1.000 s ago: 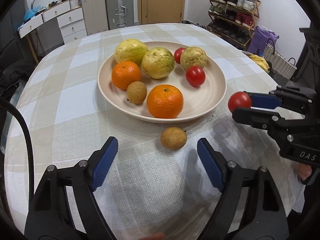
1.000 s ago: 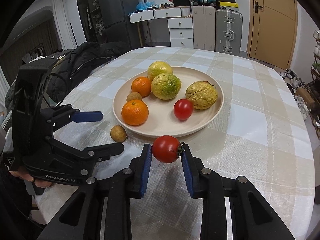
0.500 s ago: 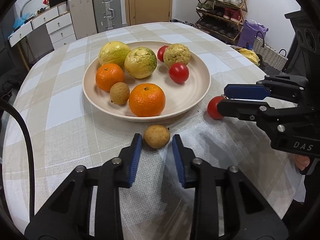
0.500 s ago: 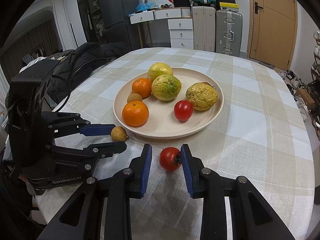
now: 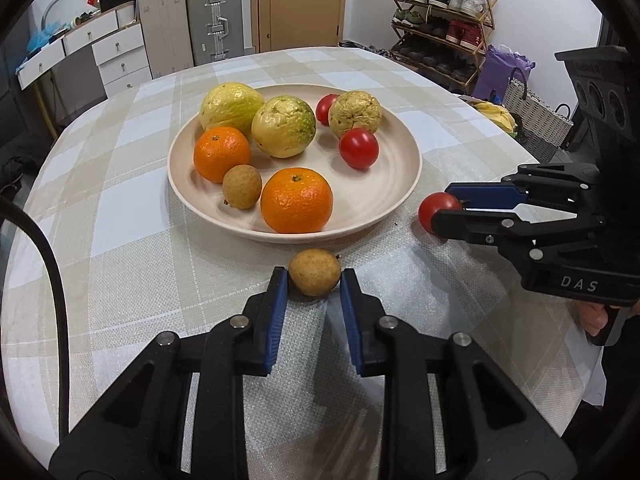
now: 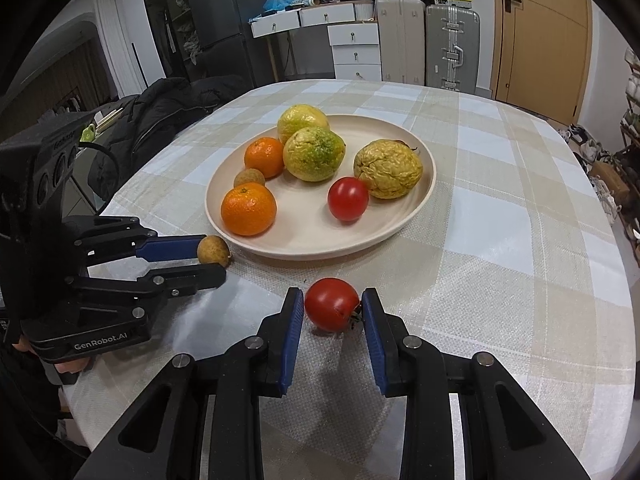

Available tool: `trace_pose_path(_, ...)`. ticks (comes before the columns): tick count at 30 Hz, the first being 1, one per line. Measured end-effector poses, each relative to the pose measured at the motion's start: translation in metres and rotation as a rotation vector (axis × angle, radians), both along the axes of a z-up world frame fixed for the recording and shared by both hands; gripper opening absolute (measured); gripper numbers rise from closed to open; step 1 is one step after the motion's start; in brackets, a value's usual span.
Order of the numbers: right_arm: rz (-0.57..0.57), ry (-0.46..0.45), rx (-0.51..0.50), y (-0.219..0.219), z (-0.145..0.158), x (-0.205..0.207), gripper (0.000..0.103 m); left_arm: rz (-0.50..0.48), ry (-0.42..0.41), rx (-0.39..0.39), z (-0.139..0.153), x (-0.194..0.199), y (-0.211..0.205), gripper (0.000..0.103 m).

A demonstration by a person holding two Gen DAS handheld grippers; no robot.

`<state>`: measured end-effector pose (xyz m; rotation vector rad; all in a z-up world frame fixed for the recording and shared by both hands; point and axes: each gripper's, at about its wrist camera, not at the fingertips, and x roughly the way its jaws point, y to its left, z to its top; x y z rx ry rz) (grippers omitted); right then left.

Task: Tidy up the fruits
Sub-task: 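Carry the tomato with the right gripper while the left gripper carries the brown fruit over the plate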

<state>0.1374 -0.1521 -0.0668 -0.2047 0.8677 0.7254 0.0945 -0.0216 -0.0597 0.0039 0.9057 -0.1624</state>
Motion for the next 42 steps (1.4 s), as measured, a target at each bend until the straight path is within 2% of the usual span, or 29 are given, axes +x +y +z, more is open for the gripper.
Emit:
trace_pose_path(14, 0.021, -0.012, -0.005, 0.004, -0.001, -0.004, 0.03, 0.004, -0.027, -0.014, 0.009, -0.005, 0.004, 0.024)
trace_pose_path(20, 0.023, -0.035, 0.02, 0.003, 0.008, -0.006, 0.03, -0.001, -0.047, -0.022, 0.015, -0.009, 0.004, 0.024)
trace_pose_path(34, 0.001, -0.1, 0.099, -0.003, 0.029, -0.009, 0.03, 0.033, -0.152, -0.046, 0.044, -0.021, 0.009, 0.024)
trace_pose_path(42, 0.003, -0.118, 0.126, -0.001, 0.033, -0.008, 0.03, 0.058, -0.166, -0.036, 0.045, -0.015, 0.009, 0.024)
